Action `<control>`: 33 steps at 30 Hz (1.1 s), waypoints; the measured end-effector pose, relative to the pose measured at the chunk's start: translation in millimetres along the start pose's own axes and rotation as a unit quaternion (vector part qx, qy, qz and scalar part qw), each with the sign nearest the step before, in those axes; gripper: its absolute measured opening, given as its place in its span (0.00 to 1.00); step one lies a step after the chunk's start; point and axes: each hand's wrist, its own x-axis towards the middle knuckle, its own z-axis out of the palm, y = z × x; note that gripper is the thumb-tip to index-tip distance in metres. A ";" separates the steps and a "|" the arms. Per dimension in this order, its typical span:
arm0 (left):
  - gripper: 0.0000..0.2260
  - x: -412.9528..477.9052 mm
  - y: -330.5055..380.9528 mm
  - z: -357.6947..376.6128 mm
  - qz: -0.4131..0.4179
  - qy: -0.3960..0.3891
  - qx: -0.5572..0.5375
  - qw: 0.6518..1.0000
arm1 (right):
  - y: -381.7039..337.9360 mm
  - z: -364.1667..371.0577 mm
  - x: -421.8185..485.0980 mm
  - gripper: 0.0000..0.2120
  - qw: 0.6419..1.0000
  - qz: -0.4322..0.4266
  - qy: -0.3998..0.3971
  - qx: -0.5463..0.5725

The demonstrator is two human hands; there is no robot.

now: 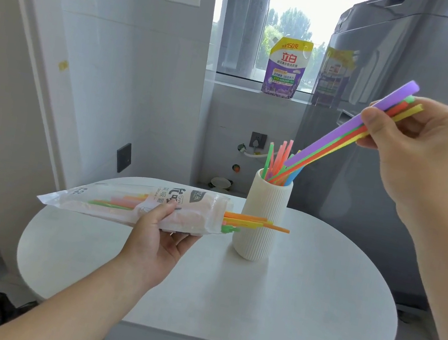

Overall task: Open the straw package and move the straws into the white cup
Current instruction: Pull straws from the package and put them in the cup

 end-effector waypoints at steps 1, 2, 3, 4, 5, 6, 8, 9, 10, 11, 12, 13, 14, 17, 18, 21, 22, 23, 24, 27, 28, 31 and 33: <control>0.18 0.3 0.3 -0.4 0.000 0.000 0.000 1.000 | 0.4 0.1 1.2 0.06 1.000 0.003 -0.003 -0.003; 0.18 0.5 0.6 -0.8 0.000 -0.001 -0.001 1.000 | 0.7 0.4 2.2 0.06 1.000 0.006 -0.004 -0.007; 0.18 0.5 0.9 -1.0 -0.001 -0.002 -0.002 1.000 | 1.0 0.3 3.1 0.06 1.000 0.009 -0.002 -0.008; 0.18 0.5 1.0 -1.3 -0.002 -0.002 -0.002 1.000 | 1.0 0.5 4.3 0.06 1.000 0.013 -0.001 -0.007; 0.18 0.4 1.0 -1.2 -0.003 -0.002 -0.003 1.000 | 1.3 1.7 6.0 0.06 1.000 0.019 -0.002 -0.006; 0.19 0.4 1.1 -1.4 -0.002 -0.001 -0.003 1.000 | 1.6 4.0 8.0 0.05 1.000 0.025 -0.006 -0.009; 0.19 0.3 0.9 -1.5 -0.001 0.000 -0.004 1.000 | 4.3 12.2 12.4 0.04 0.999 0.038 -0.023 -0.028; 0.18 0.2 0.4 -0.8 -0.001 -0.001 -0.005 1.000 | 6.5 16.4 15.3 0.04 0.998 0.046 -0.033 -0.038; 0.18 -0.1 0.3 -1.0 -0.001 -0.002 -0.006 1.000 | 9.3 21.9 18.3 0.04 0.996 0.055 -0.045 -0.047; 0.17 -0.5 -0.1 -0.7 -0.002 -0.004 -0.006 1.000 | 12.4 27.4 21.5 0.05 0.995 0.065 -0.056 -0.055; 0.17 -0.6 -0.3 -0.6 -0.003 -0.006 -0.006 1.000 | 15.2 32.5 24.8 0.05 0.993 0.075 -0.068 -0.062; 0.17 -0.8 -0.4 -0.8 -0.004 -0.007 -0.004 1.000 | 18.4 37.4 27.9 0.06 0.991 0.086 -0.079 -0.068; 0.16 -0.8 -0.7 -0.9 -0.005 -0.008 -0.002 1.000 | 21.3 42.0 30.3 0.06 0.989 0.095 -0.091 -0.075; 0.15 -0.7 -0.8 -1.3 -0.008 -0.011 0.000 1.000 | 29.0 55.0 34.8 0.08 0.981 0.098 -0.120 -0.113; 0.15 -0.4 -0.8 -1.5 -0.009 -0.011 0.000 1.000 | 31.2 59.2 35.6 0.09 0.979 0.095 -0.128 -0.129; 0.14 -0.6 -0.4 -1.8 -0.010 -0.013 -0.001 1.000 | 35.6 70.7 37.0 0.11 0.972 0.062 -0.132 -0.182; 0.14 -0.7 -0.4 -2.2 -0.011 -0.013 -0.002 1.000 | 36.7 73.7 37.3 0.11 0.971 0.050 -0.128 -0.193; 0.14 -0.8 -0.4 -2.1 -0.012 -0.013 -0.002 1.000 | 37.2 76.5 37.3 0.11 0.971 0.044 -0.127 -0.198; 0.14 -0.7 -0.4 -1.9 -0.012 -0.014 -0.002 1.000 | 37.0 78.7 36.9 0.12 0.971 0.041 -0.128 -0.196; 0.14 -0.7 -0.4 -1.9 -0.012 -0.015 -0.003 1.000 | 38.2 85.2 33.9 0.25 0.969 0.017 -0.152 -0.192; 0.15 -0.6 -0.4 -2.0 -0.012 -0.015 -0.003 1.000 | 39.8 86.9 32.0 0.28 0.967 0.000 -0.165 -0.196; 0.15 -0.6 -0.4 -2.3 -0.012 -0.019 -0.004 1.000 | 48.1 93.3 26.6 0.21 0.945 -0.029 -0.219 -0.241; 0.14 -0.6 -0.2 -2.5 -0.012 -0.020 -0.004 1.000 | 55.5 96.1 22.3 0.13 0.929 -0.035 -0.246 -0.275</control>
